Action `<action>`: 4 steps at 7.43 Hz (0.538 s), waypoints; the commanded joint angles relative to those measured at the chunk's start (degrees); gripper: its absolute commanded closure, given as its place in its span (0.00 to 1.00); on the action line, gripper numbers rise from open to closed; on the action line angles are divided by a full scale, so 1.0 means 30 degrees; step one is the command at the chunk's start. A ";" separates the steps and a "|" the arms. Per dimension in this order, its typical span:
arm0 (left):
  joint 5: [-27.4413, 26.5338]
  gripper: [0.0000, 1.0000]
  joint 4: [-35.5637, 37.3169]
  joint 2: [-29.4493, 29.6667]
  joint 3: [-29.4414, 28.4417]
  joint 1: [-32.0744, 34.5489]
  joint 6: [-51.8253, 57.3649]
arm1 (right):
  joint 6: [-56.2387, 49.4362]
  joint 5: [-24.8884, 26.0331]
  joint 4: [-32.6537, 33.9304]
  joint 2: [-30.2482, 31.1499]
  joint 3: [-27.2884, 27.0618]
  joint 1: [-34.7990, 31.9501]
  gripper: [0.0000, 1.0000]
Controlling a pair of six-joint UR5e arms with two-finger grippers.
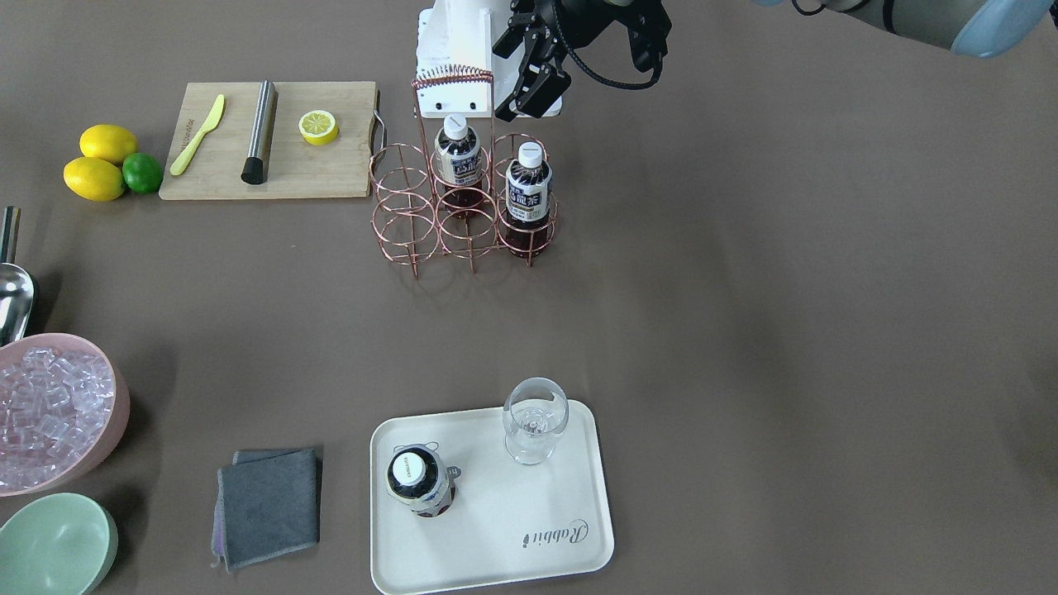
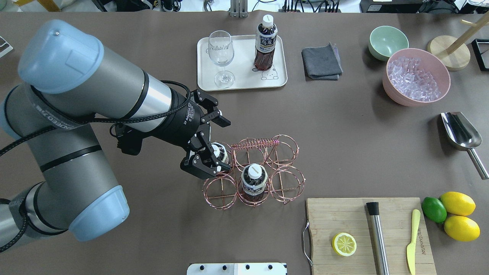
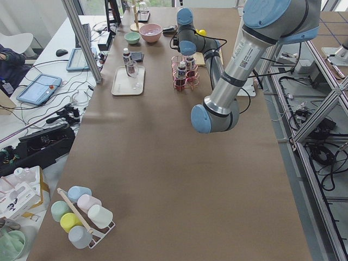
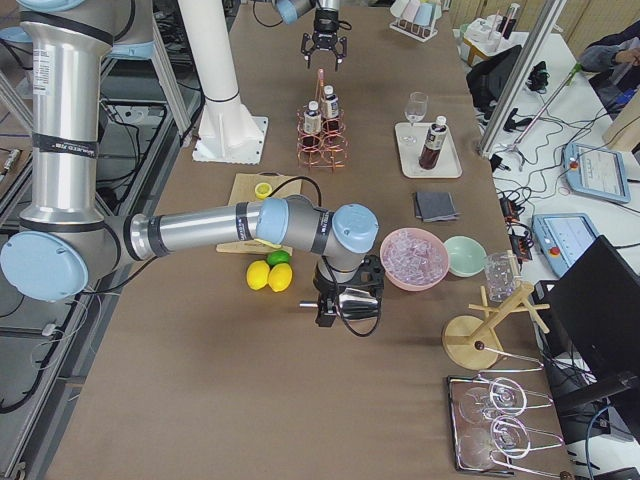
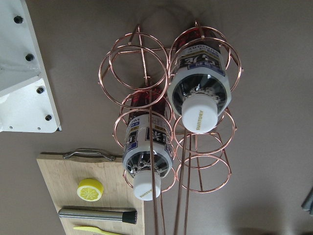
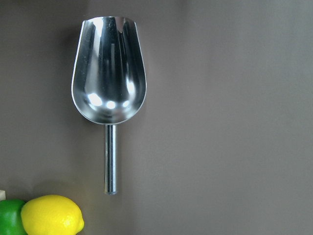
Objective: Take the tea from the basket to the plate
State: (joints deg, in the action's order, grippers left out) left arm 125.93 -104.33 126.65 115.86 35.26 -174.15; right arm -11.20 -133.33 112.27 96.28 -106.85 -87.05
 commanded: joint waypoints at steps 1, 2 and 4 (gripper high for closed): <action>0.0621 0.03 0.3957 -1.3009 -0.6476 1.4050 5.4991 | 0.0010 0.0583 -0.0334 0.0019 0.0254 -0.0103 0.00; 0.0824 0.03 0.2331 -1.3009 -0.7527 1.4665 5.5495 | 0.0041 0.0731 -0.0334 -0.0012 0.0167 -0.0104 0.00; 0.0825 0.03 -0.0603 -1.3009 -0.9260 1.4991 5.5500 | 0.0041 0.0529 -0.0363 -0.0158 -0.0911 -0.0162 0.00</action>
State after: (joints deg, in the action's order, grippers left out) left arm 125.93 -104.33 126.66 115.86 35.26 -174.15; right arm -11.12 -131.41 111.23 96.18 -107.06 -87.39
